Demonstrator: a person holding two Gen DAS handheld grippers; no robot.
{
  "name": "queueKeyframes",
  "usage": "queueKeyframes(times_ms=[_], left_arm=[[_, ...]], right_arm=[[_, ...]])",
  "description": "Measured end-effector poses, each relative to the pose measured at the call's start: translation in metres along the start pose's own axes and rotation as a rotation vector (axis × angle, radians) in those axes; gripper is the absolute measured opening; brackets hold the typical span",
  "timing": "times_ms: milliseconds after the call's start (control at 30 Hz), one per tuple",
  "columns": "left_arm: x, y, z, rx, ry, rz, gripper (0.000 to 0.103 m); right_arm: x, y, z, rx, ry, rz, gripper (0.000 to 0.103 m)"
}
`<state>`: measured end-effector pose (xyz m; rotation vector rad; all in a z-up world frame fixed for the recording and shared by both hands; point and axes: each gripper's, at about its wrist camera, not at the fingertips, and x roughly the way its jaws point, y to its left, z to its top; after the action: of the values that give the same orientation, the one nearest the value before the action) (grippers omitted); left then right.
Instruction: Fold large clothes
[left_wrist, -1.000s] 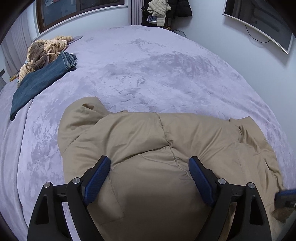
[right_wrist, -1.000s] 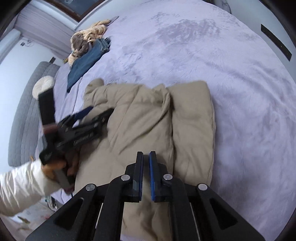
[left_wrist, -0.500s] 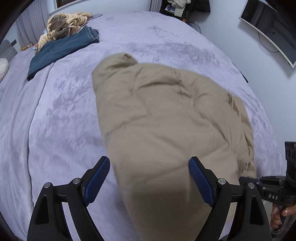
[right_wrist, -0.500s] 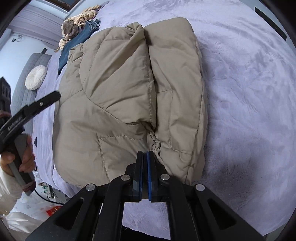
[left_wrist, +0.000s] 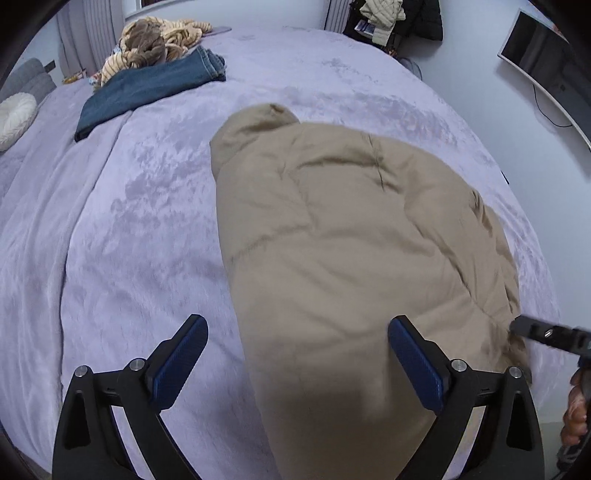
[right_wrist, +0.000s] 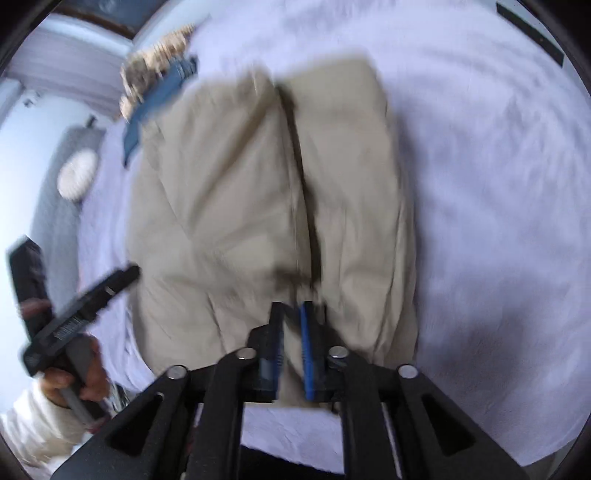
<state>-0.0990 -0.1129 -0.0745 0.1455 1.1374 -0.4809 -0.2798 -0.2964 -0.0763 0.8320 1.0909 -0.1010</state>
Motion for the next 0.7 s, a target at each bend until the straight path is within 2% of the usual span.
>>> queueKeyframes(times_ms=[33, 67, 133, 233, 300, 333, 467, 567, 700], left_arm=[[0.003, 0.004, 0.013, 0.001, -0.022, 0.013, 0.099], [0.006, 0.007, 0.024, -0.012, -0.045, 0.024, 0.099], [0.015, 0.015, 0.047, -0.065, -0.072, 0.021, 0.099], [0.032, 0.022, 0.066, -0.120, -0.065, 0.020, 0.099], [0.044, 0.021, 0.067, -0.127, -0.053, 0.032, 0.099], [0.049, 0.021, 0.066, -0.129, -0.044, 0.034, 0.099], [0.064, 0.021, 0.057, -0.160, -0.013, -0.017, 0.099], [0.072, 0.017, 0.054, -0.163, 0.007, -0.032, 0.099], [0.073, 0.016, 0.056, -0.148, 0.019, -0.028, 0.099]], right_arm=[[-0.004, -0.001, 0.016, 0.024, -0.037, 0.046, 0.055], [-0.003, -0.002, 0.032, 0.045, -0.054, 0.088, 0.058], [0.011, -0.004, 0.066, 0.099, -0.059, 0.139, 0.058], [0.045, -0.009, 0.104, 0.217, -0.042, 0.183, 0.056], [0.069, -0.009, 0.119, 0.292, -0.007, 0.232, 0.028], [0.074, -0.009, 0.121, 0.305, 0.000, 0.205, 0.007], [0.089, -0.023, 0.116, 0.281, 0.001, 0.026, 0.001], [0.094, -0.038, 0.106, 0.283, 0.017, 0.002, 0.000], [0.082, -0.027, 0.108, 0.223, 0.004, -0.062, 0.000]])
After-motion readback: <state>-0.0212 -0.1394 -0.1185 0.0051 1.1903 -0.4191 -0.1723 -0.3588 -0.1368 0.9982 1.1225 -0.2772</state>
